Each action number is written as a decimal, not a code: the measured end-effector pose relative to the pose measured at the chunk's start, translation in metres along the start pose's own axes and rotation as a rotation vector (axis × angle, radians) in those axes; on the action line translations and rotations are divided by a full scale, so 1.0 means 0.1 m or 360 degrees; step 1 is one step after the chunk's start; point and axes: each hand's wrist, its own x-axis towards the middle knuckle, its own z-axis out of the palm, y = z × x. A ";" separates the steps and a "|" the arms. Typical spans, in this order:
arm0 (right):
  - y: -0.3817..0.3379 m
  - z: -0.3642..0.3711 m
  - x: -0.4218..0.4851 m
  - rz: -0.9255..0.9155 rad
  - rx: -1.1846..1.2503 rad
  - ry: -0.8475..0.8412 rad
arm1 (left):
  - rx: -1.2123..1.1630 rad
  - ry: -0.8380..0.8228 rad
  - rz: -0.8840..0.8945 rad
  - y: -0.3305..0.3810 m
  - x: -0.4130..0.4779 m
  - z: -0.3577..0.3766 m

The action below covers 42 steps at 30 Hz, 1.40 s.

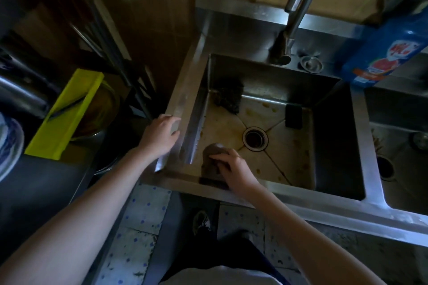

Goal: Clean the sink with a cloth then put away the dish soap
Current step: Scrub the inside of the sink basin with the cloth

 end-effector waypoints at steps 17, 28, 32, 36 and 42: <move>-0.29 0.46 0.70 0.0197 0.0468 -0.0232 | -0.0044 0.0029 -0.0122 -0.24 0.11 -0.01; -0.14 0.57 1.01 0.0222 0.0569 -0.0149 | -0.0109 0.0030 -0.0189 -0.22 0.24 0.03; -0.09 0.51 1.21 0.0263 0.0677 -0.0057 | -0.0105 0.0071 -0.0182 -0.19 0.31 0.03; -0.04 0.41 1.45 0.0311 0.0761 0.0025 | -0.0106 0.0083 -0.0199 -0.18 0.34 0.05; 0.01 0.19 1.94 0.0363 0.0800 0.0112 | -0.0141 0.0093 -0.0215 -0.19 0.37 0.06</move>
